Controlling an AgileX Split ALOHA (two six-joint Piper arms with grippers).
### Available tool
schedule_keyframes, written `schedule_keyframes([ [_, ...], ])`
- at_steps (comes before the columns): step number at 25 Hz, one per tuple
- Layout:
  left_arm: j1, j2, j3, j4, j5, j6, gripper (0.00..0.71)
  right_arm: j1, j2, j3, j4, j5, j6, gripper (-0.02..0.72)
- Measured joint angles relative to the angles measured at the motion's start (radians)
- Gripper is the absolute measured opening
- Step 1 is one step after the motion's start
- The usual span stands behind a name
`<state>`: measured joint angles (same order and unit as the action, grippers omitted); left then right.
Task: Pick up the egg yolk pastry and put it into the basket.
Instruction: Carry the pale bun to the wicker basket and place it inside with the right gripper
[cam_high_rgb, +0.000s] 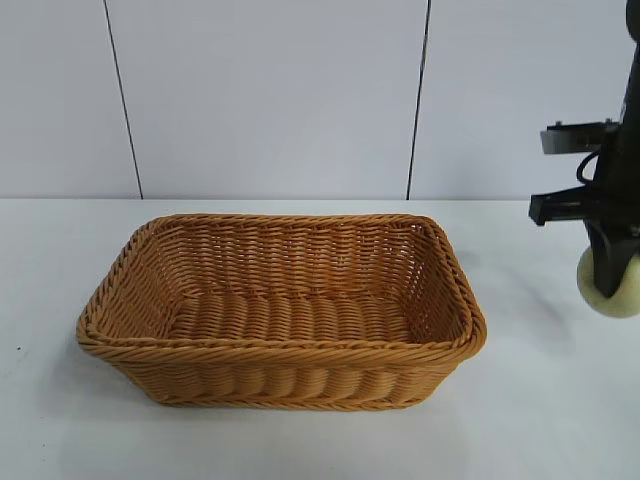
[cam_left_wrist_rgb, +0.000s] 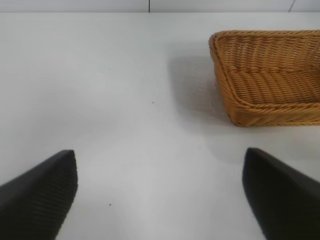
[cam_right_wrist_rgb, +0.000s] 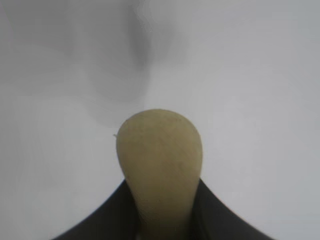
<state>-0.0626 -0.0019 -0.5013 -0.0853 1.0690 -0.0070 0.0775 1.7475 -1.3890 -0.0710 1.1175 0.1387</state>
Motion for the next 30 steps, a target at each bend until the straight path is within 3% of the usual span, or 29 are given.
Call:
schedule_keyframes([
  [5, 0.0, 0.0, 0.0, 0.0, 0.0, 0.0, 0.647, 0.0, -0.025, -0.092, 0.012, 0.049, -0.004, 0.15],
  [13, 0.0, 0.0, 0.0, 0.0, 0.0, 0.0, 0.647, 0.061, -0.026, -0.101, 0.076, 0.018, -0.006, 0.15],
  [26, 0.0, 0.0, 0.0, 0.0, 0.0, 0.0, 0.647, 0.499, -0.003, -0.101, 0.085, -0.13, 0.083, 0.15],
  [30, 0.0, 0.0, 0.0, 0.0, 0.0, 0.0, 0.647, 0.588, 0.081, -0.101, 0.083, -0.185, 0.096, 0.15],
])
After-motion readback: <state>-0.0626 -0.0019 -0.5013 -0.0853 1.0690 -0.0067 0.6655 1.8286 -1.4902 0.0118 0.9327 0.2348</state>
